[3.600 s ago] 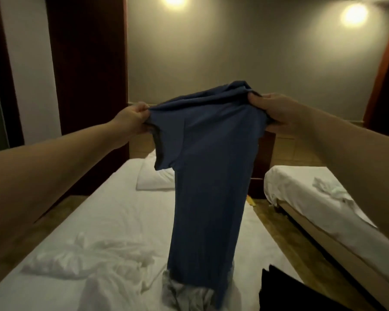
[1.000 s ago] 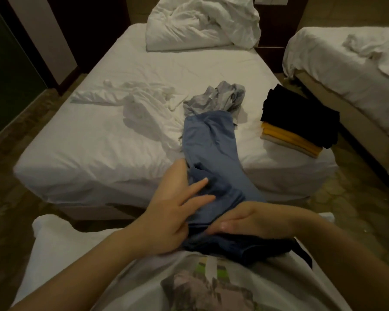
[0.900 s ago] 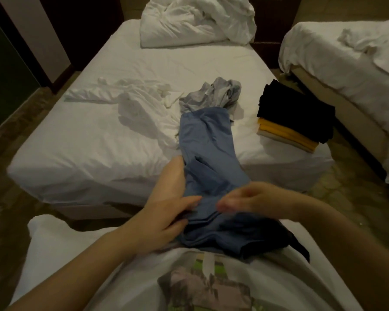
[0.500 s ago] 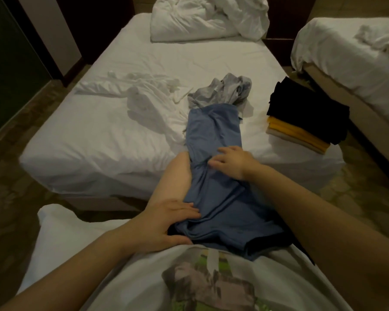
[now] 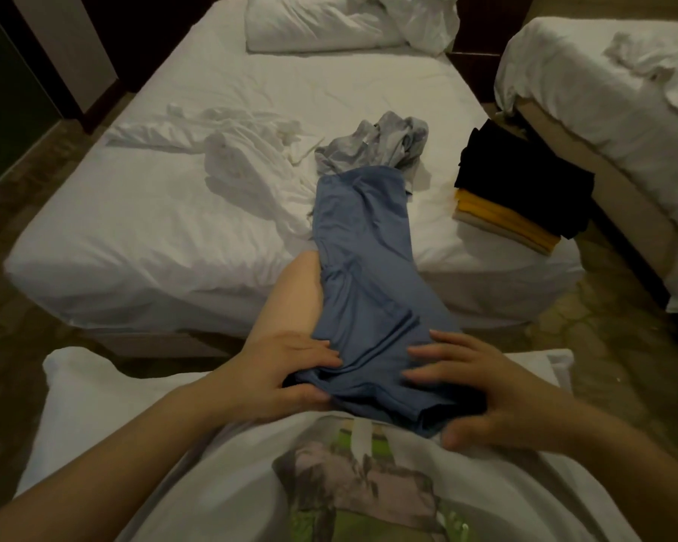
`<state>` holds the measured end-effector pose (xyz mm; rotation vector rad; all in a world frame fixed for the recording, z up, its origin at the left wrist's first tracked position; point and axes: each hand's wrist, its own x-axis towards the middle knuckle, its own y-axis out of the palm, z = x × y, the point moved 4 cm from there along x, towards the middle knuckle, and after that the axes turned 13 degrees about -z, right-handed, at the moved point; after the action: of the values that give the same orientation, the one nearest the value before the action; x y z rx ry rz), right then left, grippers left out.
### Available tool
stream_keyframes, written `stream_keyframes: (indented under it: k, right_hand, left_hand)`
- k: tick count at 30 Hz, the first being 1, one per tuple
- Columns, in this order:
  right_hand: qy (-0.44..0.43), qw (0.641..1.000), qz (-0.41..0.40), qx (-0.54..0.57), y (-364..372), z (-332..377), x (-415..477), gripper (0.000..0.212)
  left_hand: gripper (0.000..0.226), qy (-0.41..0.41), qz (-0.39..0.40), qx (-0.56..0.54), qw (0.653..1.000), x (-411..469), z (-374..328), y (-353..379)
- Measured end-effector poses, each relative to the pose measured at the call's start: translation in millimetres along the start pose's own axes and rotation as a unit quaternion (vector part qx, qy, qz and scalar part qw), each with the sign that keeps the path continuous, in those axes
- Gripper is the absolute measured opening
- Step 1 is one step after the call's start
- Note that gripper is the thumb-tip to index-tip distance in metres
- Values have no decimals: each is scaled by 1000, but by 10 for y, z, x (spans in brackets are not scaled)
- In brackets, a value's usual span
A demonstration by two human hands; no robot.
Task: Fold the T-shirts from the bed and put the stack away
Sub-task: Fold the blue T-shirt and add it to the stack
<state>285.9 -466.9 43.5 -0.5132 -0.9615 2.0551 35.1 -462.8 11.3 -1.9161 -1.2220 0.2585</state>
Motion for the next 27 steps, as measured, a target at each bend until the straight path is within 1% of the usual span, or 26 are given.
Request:
stream_keyframes:
  k: [1,3,5,8,11,13,14,16,17,18,19,20,21,22,23,24,26,27]
  right_hand:
    - [0,1000,0,-30,42,-35,-64,62]
    - [15,999,-25,-45,92,-107,-119,62]
    - [24,997,-60,-41,107,-126,-107,56]
    - [1,992,-118,-46,96,-105,-46,46]
    - [-21,988,-136,-67,54,-72,17,37]
    - [-22,989,-134,-64,5,-38,39,37]
    - [-19,989,-133,-57,-16,-17,38,38]
    - [-2,991,-129,-35,-34,-5,31,42]
    - [13,991,-130,-18,-39,-12,28,44]
    - [28,991,-131,6,-39,-14,32,43]
    - [46,989,-139,36,-40,-15,37,39]
    - [69,984,-143,78,-37,-18,47,28]
    - [93,978,-143,120,-33,-37,50,23]
    - [112,971,-142,156,-28,-57,52,29]
    - [121,968,-144,169,-22,-77,58,31]
    - [136,962,-150,183,-31,-77,63,28]
    - [163,951,-166,202,-48,-104,73,13]
    - [173,948,-172,206,-61,-113,79,15]
  left_hand:
    - [57,-4,0,3,1000,3,-6,8]
    - [60,-9,-2,10,1000,9,-28,8]
    - [67,-5,-1,15,1000,19,-54,6]
    - [76,-25,9,7,1000,24,-70,-1]
    - [80,-43,-18,-13,999,5,-73,-28]
    - [74,-35,-52,-31,998,6,-99,-62]
    - [64,-26,-59,-37,997,11,-132,-85]
    - [45,-19,-42,-34,998,26,-188,-131]
    - [41,-21,-34,-35,999,32,-194,-145]
    - [43,-25,-31,-37,999,30,-171,-141]
    - [50,-29,-30,-44,998,28,-130,-132]
    - [64,-38,-27,-54,997,28,-76,-119]
    - [75,-48,-25,-63,997,33,-41,-115]
    - [82,-59,-28,-71,995,44,-29,-113]
    - [82,-71,-34,-80,994,54,-16,-110]
    - [72,-87,-37,-91,991,67,-13,-109]
    - [43,-116,-27,-105,987,92,-29,-104]
    - [36,-119,-9,-97,988,101,-38,-88]
